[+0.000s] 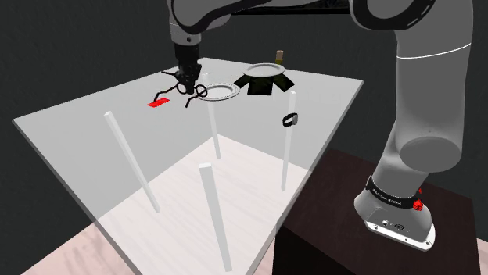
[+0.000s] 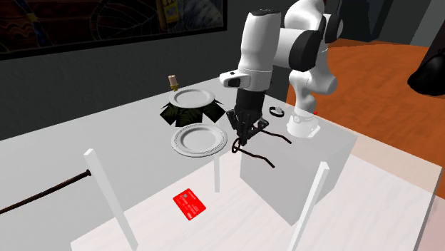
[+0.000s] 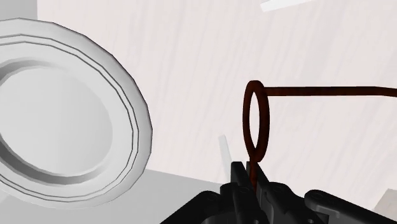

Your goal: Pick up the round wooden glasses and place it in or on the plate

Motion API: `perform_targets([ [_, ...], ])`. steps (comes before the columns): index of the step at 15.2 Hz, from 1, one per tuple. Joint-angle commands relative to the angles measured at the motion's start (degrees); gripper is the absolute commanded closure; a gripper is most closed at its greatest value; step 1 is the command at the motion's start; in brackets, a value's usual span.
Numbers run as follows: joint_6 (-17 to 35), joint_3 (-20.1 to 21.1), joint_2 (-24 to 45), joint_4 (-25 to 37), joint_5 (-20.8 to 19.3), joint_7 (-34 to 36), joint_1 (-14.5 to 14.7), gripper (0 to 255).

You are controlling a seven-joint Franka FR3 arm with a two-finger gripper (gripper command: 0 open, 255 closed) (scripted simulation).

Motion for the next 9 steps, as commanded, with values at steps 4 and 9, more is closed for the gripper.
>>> perform_targets([
  [4,-2.5,-0.7,0.5,3.0,0.6,-2.7,-1.7,255],
  [9,-3.3,-2.3,2.3,5.7,1.9,-8.7,-5.8,255],
])
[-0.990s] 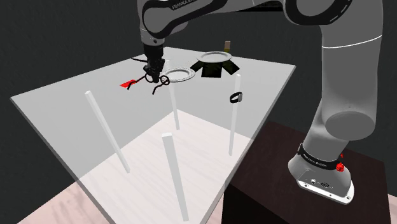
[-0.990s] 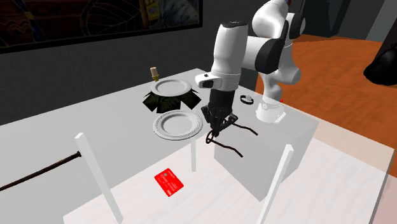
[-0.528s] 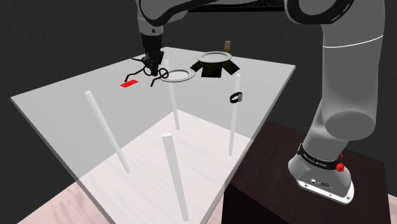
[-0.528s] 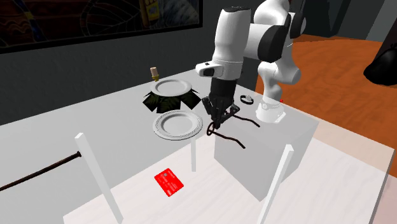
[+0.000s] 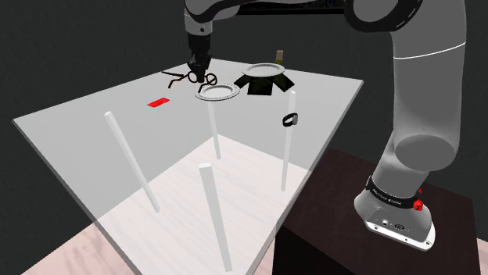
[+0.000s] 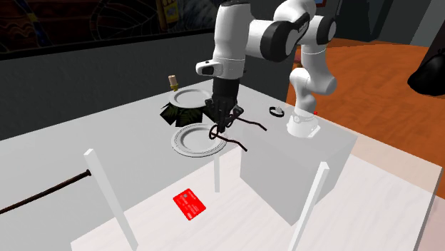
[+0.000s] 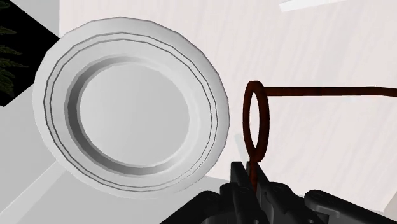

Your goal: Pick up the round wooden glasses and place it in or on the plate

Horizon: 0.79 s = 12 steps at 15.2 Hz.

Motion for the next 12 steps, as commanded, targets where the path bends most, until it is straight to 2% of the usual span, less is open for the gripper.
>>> perform_targets([
  [1,-0.5,-0.6,0.9,1.4,0.5,-2.4,-1.6,255],
  [12,-6.1,-3.3,10.6,16.4,2.4,-13.6,-9.4,255],
])
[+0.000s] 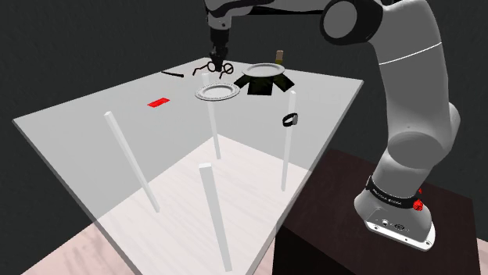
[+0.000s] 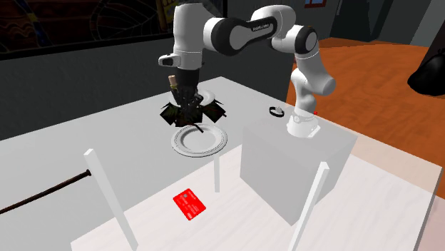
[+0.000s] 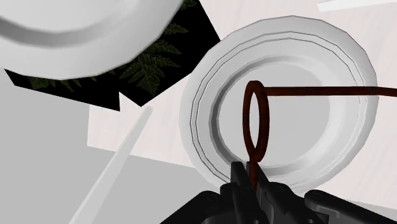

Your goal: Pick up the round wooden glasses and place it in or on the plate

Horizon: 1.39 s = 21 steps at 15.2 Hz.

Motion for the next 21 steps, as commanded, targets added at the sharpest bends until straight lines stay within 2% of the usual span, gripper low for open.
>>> perform_targets([
  [1,0.1,-0.1,0.7,0.6,0.1,-0.7,-0.5,255],
  [12,9.8,-0.1,-0.1,-9.9,0.2,-1.0,-0.8,255],
  [20,9.8,-0.1,-0.1,-9.9,0.2,-1.0,-0.8,255],
  [21,9.8,-0.1,-0.1,-9.9,0.2,-1.0,-0.8,0],
])
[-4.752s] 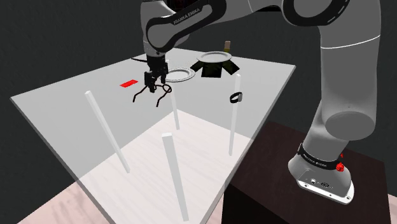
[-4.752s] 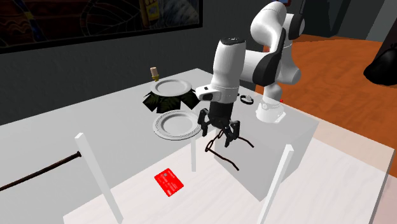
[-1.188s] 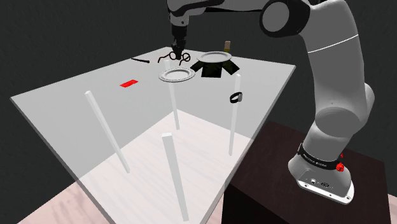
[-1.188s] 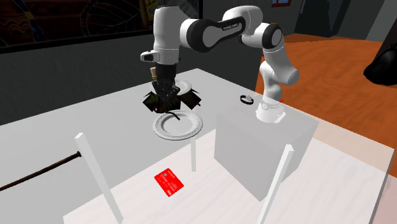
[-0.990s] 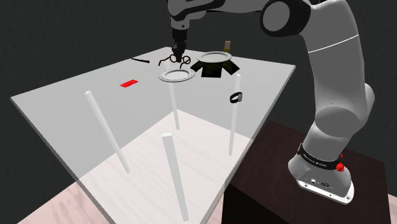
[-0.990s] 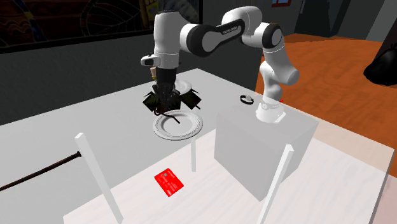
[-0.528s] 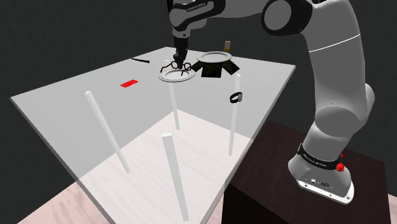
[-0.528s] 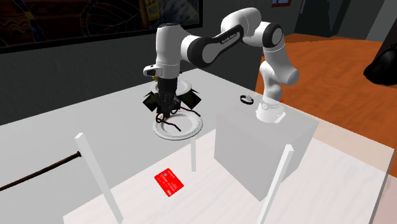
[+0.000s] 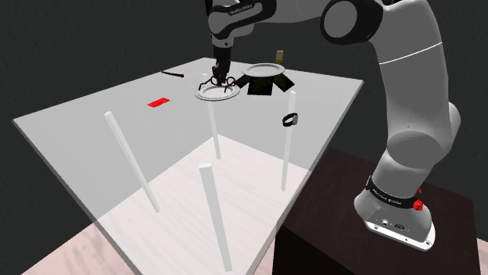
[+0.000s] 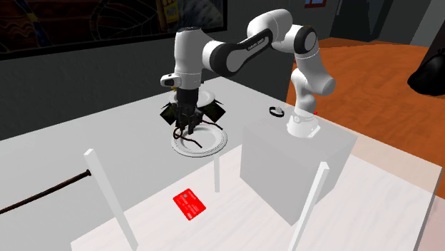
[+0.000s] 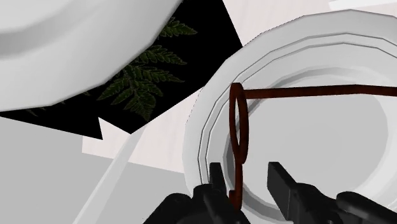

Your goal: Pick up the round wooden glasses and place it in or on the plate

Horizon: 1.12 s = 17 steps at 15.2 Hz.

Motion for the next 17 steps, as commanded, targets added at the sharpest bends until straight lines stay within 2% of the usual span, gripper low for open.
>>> perform_targets([
  [1,0.0,0.0,0.0,0.0,0.0,0.0,0.0,0],
  [5,0.0,0.0,0.0,0.0,0.0,0.0,0.0,0],
  [9,-6.2,0.0,-1.7,4.5,0.1,-0.1,-0.2,0],
  [17,-6.2,0.0,-1.7,4.5,0.1,-0.1,-0.2,0],
])
